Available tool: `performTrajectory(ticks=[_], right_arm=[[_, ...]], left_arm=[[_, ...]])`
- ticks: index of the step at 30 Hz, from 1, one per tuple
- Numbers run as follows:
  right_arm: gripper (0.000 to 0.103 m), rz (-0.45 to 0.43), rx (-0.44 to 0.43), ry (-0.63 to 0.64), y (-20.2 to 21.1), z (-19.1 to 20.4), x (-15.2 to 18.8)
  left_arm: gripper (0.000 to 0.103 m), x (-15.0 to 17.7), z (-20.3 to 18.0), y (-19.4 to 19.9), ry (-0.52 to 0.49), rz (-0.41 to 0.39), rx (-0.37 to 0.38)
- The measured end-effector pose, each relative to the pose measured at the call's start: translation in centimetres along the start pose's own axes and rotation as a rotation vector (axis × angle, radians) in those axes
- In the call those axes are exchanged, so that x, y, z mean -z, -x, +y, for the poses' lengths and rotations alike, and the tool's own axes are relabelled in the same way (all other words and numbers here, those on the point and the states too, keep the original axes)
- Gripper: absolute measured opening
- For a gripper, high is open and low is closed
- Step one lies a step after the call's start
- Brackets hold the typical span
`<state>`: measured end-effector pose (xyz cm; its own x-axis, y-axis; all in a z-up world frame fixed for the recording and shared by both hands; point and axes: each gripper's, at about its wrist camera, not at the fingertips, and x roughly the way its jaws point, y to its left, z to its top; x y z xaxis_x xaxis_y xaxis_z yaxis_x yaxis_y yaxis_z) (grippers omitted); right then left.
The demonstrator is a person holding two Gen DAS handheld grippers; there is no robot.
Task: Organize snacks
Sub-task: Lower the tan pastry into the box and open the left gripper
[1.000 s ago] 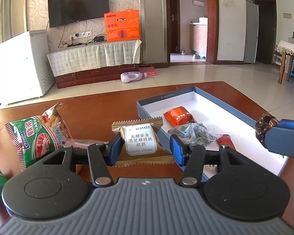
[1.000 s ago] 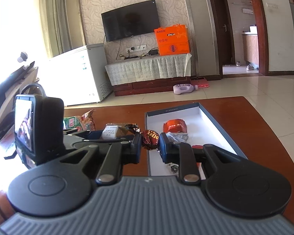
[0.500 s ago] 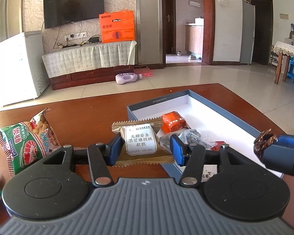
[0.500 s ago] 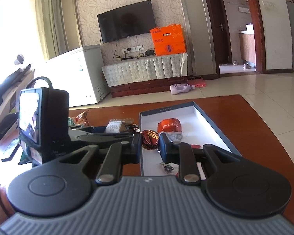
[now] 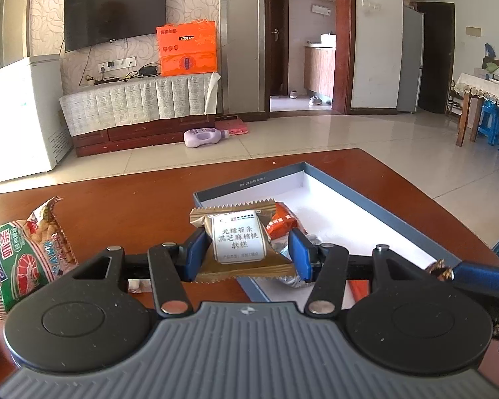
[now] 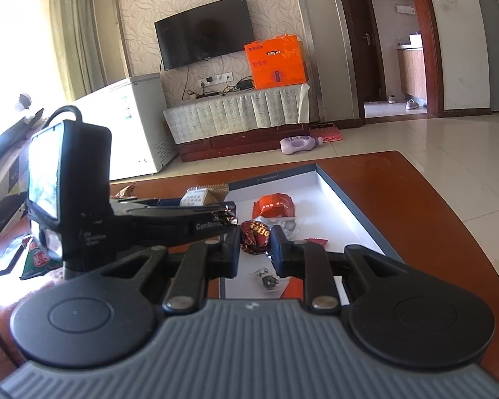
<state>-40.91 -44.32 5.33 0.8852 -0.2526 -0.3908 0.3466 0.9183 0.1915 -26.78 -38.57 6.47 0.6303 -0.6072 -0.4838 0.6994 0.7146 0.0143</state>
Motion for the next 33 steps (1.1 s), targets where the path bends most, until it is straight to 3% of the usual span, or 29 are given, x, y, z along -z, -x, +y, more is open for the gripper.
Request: performTrajectory(ticks=[33], right_arm=[[0.023, 0.016, 0.032, -0.048, -0.7, -0.9, 0.2]], left_arm=[[0.059, -1.3, -3.3, -8.5, 0.01, 0.053, 0.04]])
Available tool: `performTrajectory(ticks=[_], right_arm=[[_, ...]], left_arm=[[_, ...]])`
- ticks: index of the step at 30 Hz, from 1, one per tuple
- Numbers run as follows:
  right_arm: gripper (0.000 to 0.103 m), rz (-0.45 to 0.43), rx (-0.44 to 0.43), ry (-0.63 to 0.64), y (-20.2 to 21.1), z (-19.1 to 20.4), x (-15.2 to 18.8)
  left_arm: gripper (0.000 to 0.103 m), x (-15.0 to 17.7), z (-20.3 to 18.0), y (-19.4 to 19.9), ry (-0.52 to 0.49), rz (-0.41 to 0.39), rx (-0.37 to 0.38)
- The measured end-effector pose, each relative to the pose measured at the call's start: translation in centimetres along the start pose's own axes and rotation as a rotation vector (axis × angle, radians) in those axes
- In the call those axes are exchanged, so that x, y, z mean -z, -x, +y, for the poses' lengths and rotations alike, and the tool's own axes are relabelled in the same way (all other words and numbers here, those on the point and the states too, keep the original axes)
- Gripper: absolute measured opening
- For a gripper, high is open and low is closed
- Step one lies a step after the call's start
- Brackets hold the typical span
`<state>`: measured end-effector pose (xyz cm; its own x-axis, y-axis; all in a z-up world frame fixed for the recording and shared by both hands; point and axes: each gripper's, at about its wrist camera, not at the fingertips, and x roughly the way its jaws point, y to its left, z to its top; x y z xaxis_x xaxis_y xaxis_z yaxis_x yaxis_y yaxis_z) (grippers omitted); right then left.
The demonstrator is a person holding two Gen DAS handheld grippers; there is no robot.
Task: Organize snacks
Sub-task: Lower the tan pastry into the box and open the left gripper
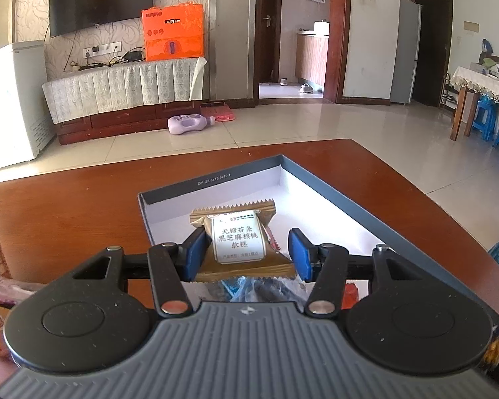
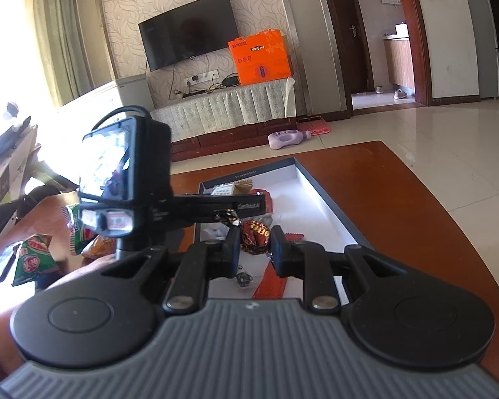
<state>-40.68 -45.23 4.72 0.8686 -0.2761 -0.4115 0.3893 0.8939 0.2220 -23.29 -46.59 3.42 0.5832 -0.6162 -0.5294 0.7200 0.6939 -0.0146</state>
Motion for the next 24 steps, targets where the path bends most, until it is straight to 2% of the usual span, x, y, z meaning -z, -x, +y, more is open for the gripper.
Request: performTrajectory(ticks=[7, 8, 9, 12, 24], right_arm=[[0.023, 0.012, 0.001, 0.004, -0.4, 0.0, 0.0], [0.023, 0.013, 0.002, 0.004, -0.4, 0.0, 0.0], [0.023, 0.015, 0.004, 0.004, -0.4, 0.0, 0.0], [0.023, 0.02, 0.007, 0.002, -0.6, 0.0, 0.0], [0.023, 0.037, 0.011, 0.001, -1.4, 0.1, 0.0]], left_arm=[[0.06, -0.2, -0.2, -1.5, 0.004, 0.035, 0.014], [0.064, -0.2, -0.2, -1.7, 0.005, 0.038, 0.017], [0.073, -0.4, -0.2, -1.8, 0.008, 0.041, 0.02], [0.083, -0.4, -0.3, -1.7, 0.002, 0.026, 0.009], [0.084, 0.0, 0.0, -0.3, -0.012, 0.006, 0.012]])
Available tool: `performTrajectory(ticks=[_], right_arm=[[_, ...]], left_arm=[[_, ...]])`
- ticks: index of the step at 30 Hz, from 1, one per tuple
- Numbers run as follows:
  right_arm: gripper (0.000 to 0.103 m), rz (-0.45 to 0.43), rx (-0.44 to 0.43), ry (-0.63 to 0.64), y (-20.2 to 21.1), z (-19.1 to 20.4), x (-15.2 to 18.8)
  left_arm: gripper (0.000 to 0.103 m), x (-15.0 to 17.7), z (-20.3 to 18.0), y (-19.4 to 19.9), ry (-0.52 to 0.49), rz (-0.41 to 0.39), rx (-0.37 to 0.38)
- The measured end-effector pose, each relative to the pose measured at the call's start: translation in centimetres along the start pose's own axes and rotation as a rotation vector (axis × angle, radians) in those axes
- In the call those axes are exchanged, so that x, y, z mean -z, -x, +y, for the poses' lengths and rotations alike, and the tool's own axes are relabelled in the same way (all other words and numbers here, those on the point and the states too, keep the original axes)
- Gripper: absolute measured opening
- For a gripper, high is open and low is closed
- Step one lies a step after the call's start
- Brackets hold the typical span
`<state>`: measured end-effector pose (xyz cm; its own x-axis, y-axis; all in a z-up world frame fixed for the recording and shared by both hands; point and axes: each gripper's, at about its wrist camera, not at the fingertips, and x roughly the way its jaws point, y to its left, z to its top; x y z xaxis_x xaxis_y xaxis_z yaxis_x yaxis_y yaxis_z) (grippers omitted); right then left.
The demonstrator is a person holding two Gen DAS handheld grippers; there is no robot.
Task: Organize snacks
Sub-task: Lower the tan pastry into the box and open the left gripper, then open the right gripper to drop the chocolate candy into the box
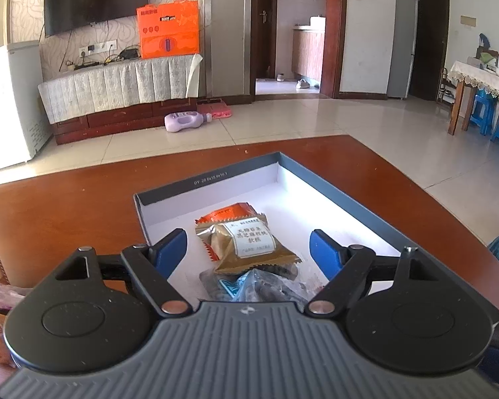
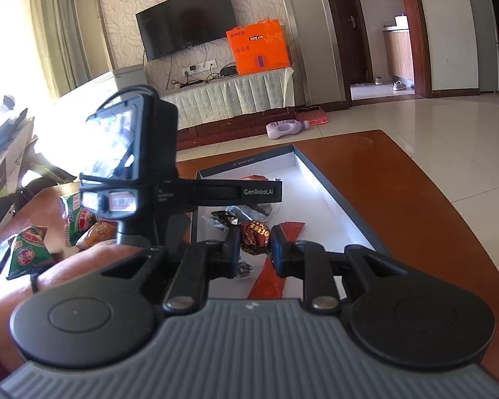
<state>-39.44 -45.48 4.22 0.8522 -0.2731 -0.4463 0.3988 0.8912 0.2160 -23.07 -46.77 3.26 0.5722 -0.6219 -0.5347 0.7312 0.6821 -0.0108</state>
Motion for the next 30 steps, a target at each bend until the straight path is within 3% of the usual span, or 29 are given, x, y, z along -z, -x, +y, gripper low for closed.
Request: performTrajectory(ticks=[30], right_arm=[[0.023, 0.015, 0.089, -0.002, -5.0, 1.4, -0.1]], left_arm=[[0.087, 1.8, 6.6, 6.5, -0.018, -0.027, -0.067]])
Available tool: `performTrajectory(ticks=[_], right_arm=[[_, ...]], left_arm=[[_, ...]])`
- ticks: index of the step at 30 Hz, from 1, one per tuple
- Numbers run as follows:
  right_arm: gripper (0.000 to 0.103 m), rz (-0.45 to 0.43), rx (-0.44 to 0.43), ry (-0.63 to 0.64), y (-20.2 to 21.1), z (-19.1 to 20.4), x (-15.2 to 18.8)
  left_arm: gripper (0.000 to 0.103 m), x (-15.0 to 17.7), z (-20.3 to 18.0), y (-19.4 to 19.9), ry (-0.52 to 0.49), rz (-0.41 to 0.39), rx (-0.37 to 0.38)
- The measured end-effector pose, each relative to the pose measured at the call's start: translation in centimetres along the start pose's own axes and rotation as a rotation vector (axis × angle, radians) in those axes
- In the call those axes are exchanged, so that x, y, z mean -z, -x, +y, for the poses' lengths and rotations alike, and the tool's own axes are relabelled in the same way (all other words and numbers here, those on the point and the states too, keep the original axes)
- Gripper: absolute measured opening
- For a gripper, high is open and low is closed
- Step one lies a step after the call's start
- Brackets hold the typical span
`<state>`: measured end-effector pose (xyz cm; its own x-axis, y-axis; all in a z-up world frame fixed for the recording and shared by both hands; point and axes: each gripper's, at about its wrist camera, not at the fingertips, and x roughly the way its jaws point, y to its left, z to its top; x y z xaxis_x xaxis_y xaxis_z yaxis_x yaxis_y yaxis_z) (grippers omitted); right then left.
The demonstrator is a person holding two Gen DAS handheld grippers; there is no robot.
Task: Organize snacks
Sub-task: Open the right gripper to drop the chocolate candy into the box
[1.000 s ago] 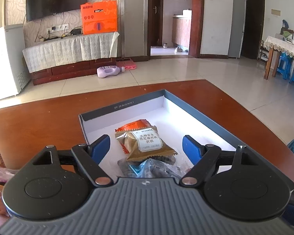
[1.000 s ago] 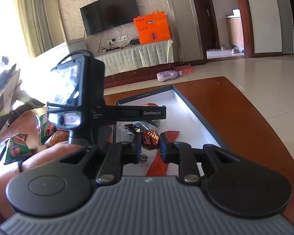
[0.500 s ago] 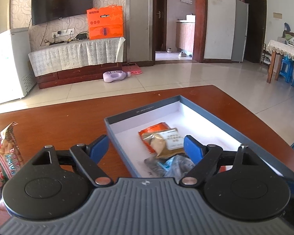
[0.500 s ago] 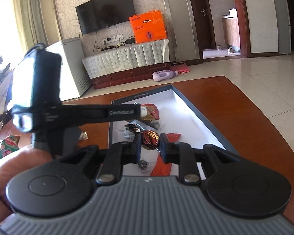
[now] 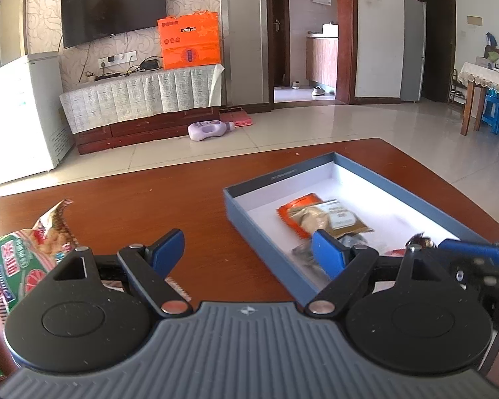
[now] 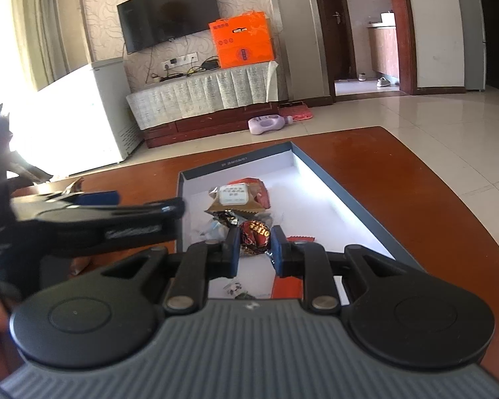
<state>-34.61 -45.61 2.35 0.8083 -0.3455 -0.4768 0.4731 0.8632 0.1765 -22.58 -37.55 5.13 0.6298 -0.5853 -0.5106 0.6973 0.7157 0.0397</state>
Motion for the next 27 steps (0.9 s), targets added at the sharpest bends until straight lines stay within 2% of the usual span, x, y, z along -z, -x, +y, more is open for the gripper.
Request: performTrajectory(ticks=[19, 21, 23, 27], right_arm=[[0.026, 0.063, -0.001, 0.056, -1.7, 1.4, 0.1], [0.033, 0.058, -0.005, 0.048, -1.4, 1.4, 0.1], [0.049, 0.044, -0.002, 0.05, -1.2, 1.5, 0.1], [0.05, 0.0, -0.009, 0.04, -0.4, 1.8, -0.3]], left_arm=[[0.088, 1.9, 2.6, 2.9, -0.015, 0.022, -0.037], [0.088, 2.2, 3.1, 3.5, -0.02, 0.014, -0.038], [0.088, 2.7, 3.7, 4.0, -0.028, 0.008, -0.043], [0.088, 3.8, 6.1, 5.1, -0.018, 0.025, -0.047]])
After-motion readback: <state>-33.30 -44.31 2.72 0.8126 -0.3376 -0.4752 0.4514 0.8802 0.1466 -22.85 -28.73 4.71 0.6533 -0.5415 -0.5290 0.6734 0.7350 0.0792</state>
